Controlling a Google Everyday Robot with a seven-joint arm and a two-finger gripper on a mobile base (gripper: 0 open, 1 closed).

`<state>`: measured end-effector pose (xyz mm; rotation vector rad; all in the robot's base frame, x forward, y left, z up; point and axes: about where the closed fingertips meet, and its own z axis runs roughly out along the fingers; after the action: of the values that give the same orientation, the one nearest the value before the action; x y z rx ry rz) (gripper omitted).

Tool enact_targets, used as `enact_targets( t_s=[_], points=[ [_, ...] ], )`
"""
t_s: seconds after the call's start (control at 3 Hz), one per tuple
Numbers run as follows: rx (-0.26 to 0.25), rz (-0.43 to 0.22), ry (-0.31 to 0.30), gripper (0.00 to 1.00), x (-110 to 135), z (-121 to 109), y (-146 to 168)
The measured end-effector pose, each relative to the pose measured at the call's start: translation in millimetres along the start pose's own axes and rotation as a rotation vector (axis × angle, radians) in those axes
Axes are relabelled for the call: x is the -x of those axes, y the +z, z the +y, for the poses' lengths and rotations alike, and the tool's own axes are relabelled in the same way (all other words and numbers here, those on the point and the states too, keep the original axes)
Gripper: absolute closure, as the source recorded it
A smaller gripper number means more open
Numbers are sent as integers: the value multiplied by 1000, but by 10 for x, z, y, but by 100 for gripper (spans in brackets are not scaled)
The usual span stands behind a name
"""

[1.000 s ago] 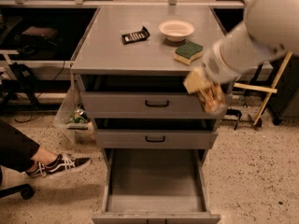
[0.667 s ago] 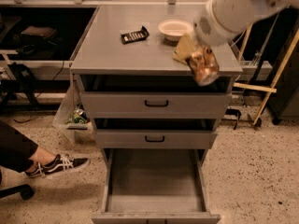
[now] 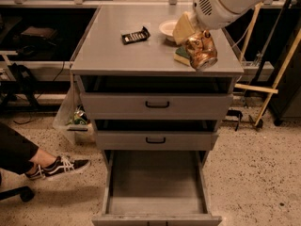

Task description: Pick orange can from bottom drawer and place on counter

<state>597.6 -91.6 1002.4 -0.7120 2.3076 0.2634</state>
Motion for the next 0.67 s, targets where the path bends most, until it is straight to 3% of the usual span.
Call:
enact_targets(
  t_s=[0.67],
  points=[
    [-36,-65,47,100,692,-621,291]
  ],
)
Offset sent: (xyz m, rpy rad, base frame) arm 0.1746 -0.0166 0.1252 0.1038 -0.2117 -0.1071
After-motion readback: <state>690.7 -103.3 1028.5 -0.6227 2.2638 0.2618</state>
